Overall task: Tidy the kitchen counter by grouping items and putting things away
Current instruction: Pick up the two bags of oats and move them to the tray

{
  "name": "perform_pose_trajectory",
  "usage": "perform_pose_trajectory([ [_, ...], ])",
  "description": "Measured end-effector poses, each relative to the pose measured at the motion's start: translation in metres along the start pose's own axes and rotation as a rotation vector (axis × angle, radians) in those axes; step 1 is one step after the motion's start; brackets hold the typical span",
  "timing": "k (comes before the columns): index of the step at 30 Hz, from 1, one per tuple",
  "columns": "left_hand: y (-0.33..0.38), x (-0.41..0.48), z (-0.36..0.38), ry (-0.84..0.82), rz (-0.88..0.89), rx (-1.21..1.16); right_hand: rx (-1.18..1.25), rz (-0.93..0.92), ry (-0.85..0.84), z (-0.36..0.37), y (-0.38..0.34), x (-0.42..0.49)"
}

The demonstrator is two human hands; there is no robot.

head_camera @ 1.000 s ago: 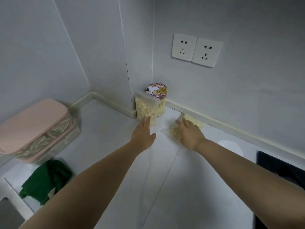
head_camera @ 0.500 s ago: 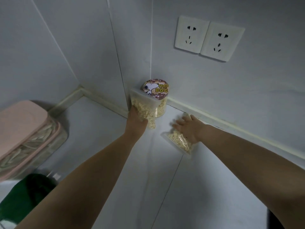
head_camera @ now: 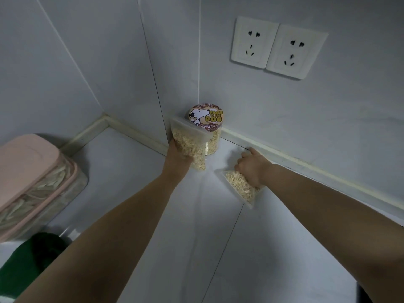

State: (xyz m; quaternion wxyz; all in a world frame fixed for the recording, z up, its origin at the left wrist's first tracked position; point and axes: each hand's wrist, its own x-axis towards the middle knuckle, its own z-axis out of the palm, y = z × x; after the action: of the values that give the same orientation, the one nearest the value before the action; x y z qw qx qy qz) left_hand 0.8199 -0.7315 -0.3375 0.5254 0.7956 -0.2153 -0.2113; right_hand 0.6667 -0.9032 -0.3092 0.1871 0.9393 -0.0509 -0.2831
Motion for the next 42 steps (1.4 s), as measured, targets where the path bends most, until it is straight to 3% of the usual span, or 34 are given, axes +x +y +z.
perform_pose_trajectory([
  [3, 0.0, 0.001, 0.0, -0.001, -0.015, 0.016, 0.208, 0.094, 0.104, 0.005, 0.007, -0.007],
  [9, 0.004, 0.005, -0.002, 0.005, -0.087, -0.041, 1.179, 0.485, 0.516, 0.002, 0.008, -0.02],
  [14, 0.006, 0.004, -0.002, 0.01, -0.109, -0.075, 1.727, 0.663, 0.726, -0.012, -0.016, -0.016],
  [18, 0.007, 0.006, -0.008, 0.003, -0.101, -0.106, 1.847, 0.758, 0.696, -0.01, -0.033, 0.0],
  [21, 0.002, 0.008, -0.013, -0.03, -0.093, 0.005, 1.892, 0.762, 0.665, -0.01, -0.042, 0.004],
  [25, -0.005, 0.006, -0.018, -0.085, -0.09, 0.151, 2.006, 0.573, 0.646, -0.004, -0.041, 0.001],
  [28, -0.006, 0.004, -0.018, -0.046, -0.084, 0.174, 1.939, 0.412, 0.509, 0.007, -0.036, 0.0],
  [35, -0.005, -0.006, -0.013, -0.131, -0.116, 0.159, 1.925, 0.508, 0.288, 0.019, -0.024, 0.003],
  [42, -0.003, -0.021, -0.012, -0.103, -0.225, 0.023, 2.303, 0.549, 0.208, 0.032, -0.033, -0.004],
])
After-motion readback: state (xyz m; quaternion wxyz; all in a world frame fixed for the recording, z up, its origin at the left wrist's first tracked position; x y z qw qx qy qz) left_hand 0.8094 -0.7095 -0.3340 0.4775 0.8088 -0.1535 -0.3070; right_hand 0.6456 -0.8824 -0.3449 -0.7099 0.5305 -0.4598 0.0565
